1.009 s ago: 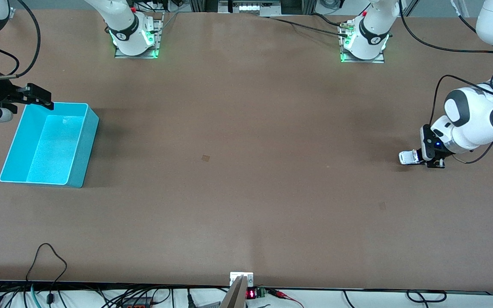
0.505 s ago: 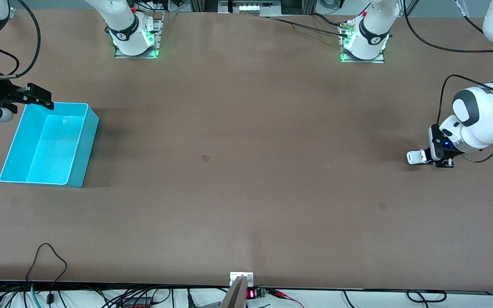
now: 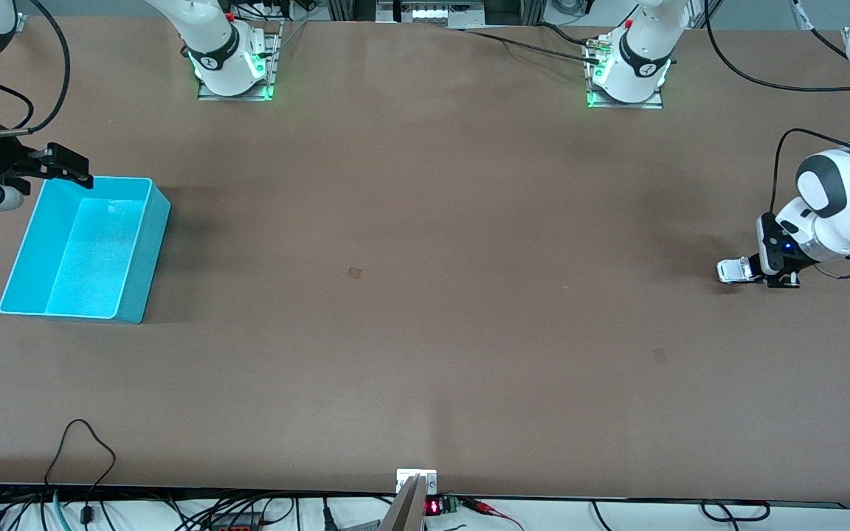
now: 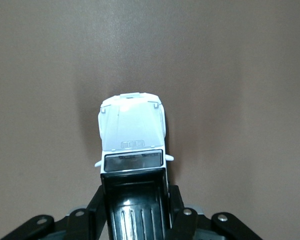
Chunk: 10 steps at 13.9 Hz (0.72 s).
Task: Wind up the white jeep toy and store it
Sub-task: 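Drag the jeep backward along the table with the left gripper, release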
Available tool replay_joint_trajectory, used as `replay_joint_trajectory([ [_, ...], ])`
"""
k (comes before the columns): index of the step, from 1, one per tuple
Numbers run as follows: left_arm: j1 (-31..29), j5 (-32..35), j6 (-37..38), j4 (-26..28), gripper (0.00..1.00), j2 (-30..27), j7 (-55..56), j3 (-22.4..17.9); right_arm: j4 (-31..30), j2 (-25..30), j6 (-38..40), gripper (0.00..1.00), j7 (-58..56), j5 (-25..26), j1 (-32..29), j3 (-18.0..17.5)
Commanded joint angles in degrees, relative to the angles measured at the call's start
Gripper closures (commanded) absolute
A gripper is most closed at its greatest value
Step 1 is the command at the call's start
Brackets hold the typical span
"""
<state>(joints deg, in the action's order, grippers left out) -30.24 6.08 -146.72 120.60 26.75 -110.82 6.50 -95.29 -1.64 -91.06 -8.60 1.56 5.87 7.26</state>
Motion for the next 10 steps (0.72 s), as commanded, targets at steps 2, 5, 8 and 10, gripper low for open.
replay_joint_trajectory([
  [2,-1.5,1.7,-1.1,-2.4,0.00,6.0,-1.2,2.9,0.5,0.1,1.1,0.00,0.6,-1.1,-0.1,-0.1],
  [5,-1.6,1.2,12.5,-7.3,0.00,1.2,-1.1,7.5,0.5,0.1,1.0,0.00,0.6,-1.0,-0.1,-0.1],
  [8,-1.5,0.9,22.6,-12.4,0.00,-2.2,-0.9,10.5,0.5,0.1,1.0,0.00,0.6,-1.0,-0.1,-0.1],
  [10,-1.3,0.8,24.5,-12.5,0.00,-4.9,-0.8,10.5,0.5,0.1,1.0,0.00,0.6,-1.0,-0.1,-0.1],
])
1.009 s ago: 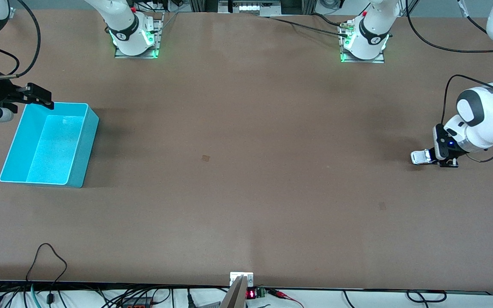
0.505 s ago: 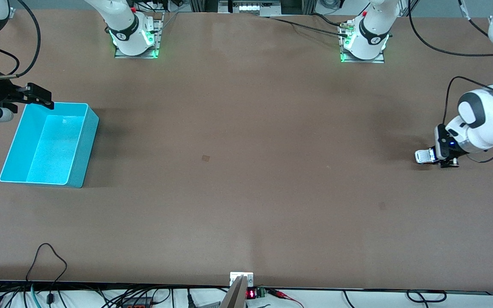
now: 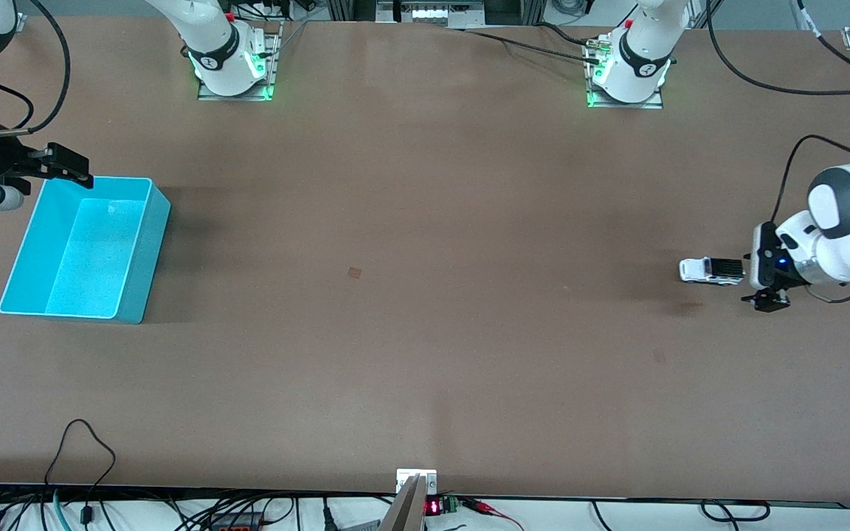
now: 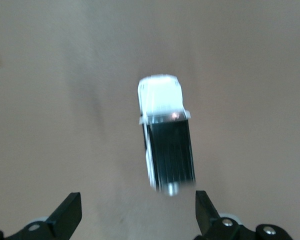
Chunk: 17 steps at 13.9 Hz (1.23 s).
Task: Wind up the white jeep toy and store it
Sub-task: 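Drag the jeep backward along the table with the left gripper, release, then raise the left gripper away while the right gripper reaches out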
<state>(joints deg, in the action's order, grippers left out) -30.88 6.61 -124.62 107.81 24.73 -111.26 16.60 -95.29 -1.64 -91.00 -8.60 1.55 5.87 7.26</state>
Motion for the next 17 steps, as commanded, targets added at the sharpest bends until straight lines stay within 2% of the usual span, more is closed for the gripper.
replay_joint_trajectory([
  [1,-0.4,0.2,2.5,0.4,0.00,-3.8,-0.4,0.5,0.5,0.1,0.9,0.00,0.6,-1.0,-0.1,-0.1],
  [3,-0.3,0.1,2.4,0.4,0.00,-5.1,-0.3,0.7,0.5,0.1,0.9,0.00,0.6,-1.0,-0.1,-0.1],
  [10,-0.2,-9.5,2.4,0.1,0.00,-9.0,-0.2,1.3,0.5,0.1,0.9,0.00,0.6,-1.0,-0.1,-0.1],
  [13,1.9,-11.8,2.4,-2.4,0.00,-8.8,0.3,1.3,0.5,0.1,0.8,0.00,0.6,-1.0,0.0,-0.1],
  [17,5.6,-12.2,2.4,-3.7,0.00,-8.6,9.7,1.2,0.6,-0.6,0.1,0.00,0.8,-0.9,0.2,-0.3],
])
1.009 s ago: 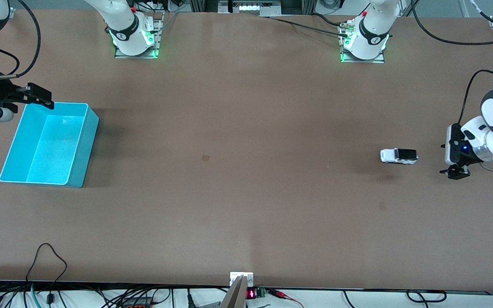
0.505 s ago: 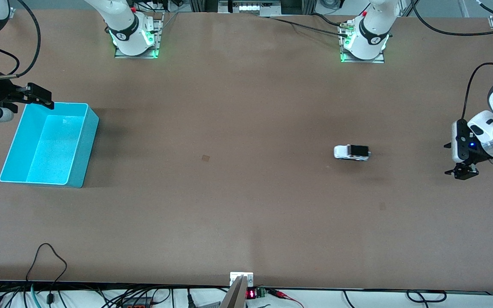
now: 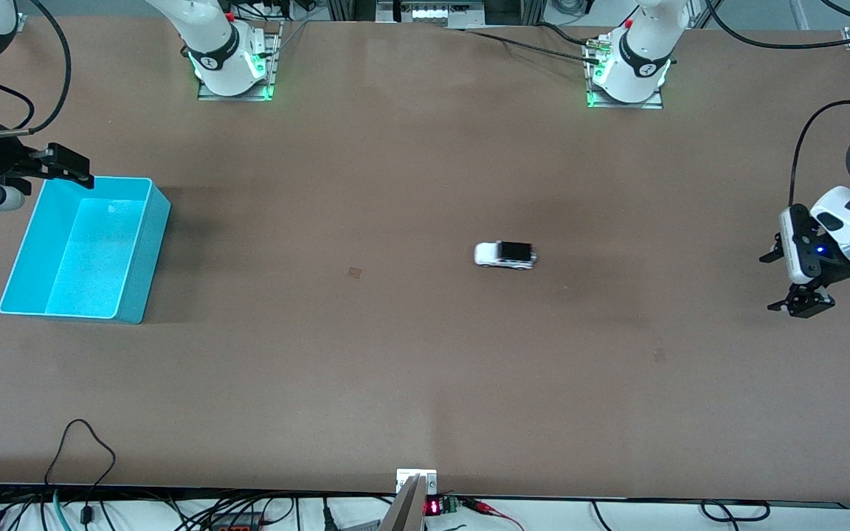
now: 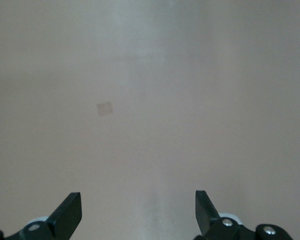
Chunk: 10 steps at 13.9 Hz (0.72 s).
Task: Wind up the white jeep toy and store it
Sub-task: 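Raise the left gripper away while the right gripper reaches out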
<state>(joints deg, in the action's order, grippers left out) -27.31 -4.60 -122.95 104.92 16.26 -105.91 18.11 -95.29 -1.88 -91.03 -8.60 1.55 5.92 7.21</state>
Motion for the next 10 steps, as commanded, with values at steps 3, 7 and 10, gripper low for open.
replay_joint_trajectory([
  [3,4.7,-0.9,0.8,-2.3,0.00,-0.4,16.0,-0.4,0.5,-0.8,-1.8,0.00,0.8,-1.0,0.8,-0.4],
  [7,6.7,-0.9,6.0,-3.6,0.00,-1.6,37.1,-0.5,0.5,-2.3,-1.7,0.00,0.8,-0.9,1.0,-0.3],
  [10,9.4,-0.7,8.5,-3.6,0.00,-3.8,52.6,-1.0,0.5,-4.3,-1.6,0.00,-0.7,-0.8,2.4,-0.3],
])
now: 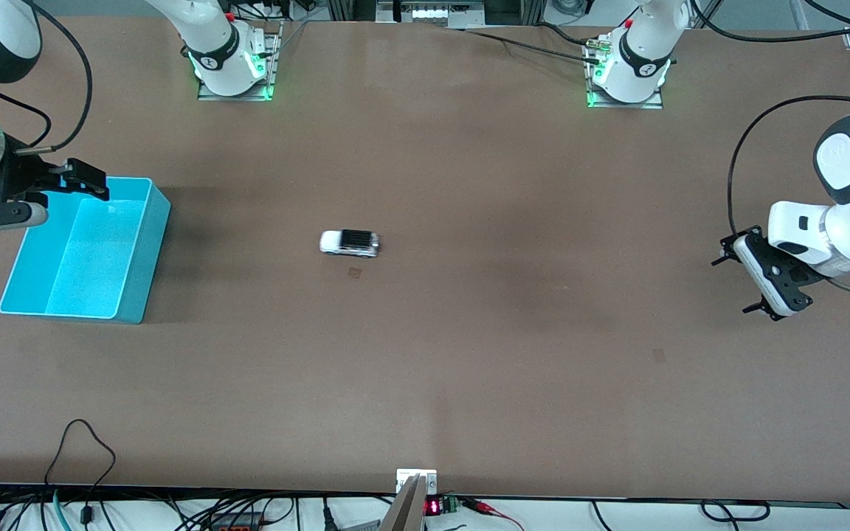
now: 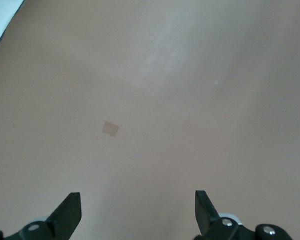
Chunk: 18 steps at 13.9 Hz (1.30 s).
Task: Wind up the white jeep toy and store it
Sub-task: 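Move the right gripper over the rolled jeep beside the bin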
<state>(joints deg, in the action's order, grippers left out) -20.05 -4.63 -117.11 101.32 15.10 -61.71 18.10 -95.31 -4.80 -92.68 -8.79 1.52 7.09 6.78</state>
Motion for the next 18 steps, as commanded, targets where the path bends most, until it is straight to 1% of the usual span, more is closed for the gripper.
replay_joint_trajectory([
  [1,2.9,-0.1,4.0,0.0,0.00,-3.3,13.5,-1.1,0.6,-1.8,0.3,0.00,-0.4,-0.8,1.9,0.2],
  [3,5.0,0.6,5.7,-0.4,0.00,-4.2,21.4,-2.7,0.4,-2.4,0.7,0.00,-0.4,-0.9,2.1,0.2],
  [6,8.4,0.6,6.1,-0.9,0.00,-4.8,29.8,-7.3,0.1,-3.6,2.8,0.00,-6.4,-0.9,3.0,0.2],
  [8,8.5,0.2,7.1,-2.2,0.00,-4.9,35.2,-8.2,-0.8,-3.6,3.4,0.00,-8.2,-0.9,3.2,0.2],
  [11,8.6,0.3,9.4,-4.5,0.00,-4.9,44.8,-8.8,-5.1,-3.2,1.5,0.00,-17.5,-0.8,3.4,0.1],
  [15,8.5,0.5,9.4,-5.4,0.00,-5.3,53.8,-8.8,-7.9,-2.8,-1.0,0.00,-20.3,-0.8,4.1,0.0],
  [16,8.5,0.5,9.4,-5.7,0.00,-5.7,54.2,-8.9,-10.0,-2.1,-3.1,0.00,-20.9,-0.7,3.9,-1.1],
  [17,8.5,0.4,9.4,-5.9,0.00,-6.0,54.3,-9.3,-12.6,-0.9,-5.4,0.00,-22.3,-0.6,2.0,-3.5],
  [18,8.5,0.1,10.1,-6.9,0.00,-6.5,54.4,-10.1,-15.4,0.1,-8.3,0.00,-25.2,-0.2,-0.7,-6.8],
])
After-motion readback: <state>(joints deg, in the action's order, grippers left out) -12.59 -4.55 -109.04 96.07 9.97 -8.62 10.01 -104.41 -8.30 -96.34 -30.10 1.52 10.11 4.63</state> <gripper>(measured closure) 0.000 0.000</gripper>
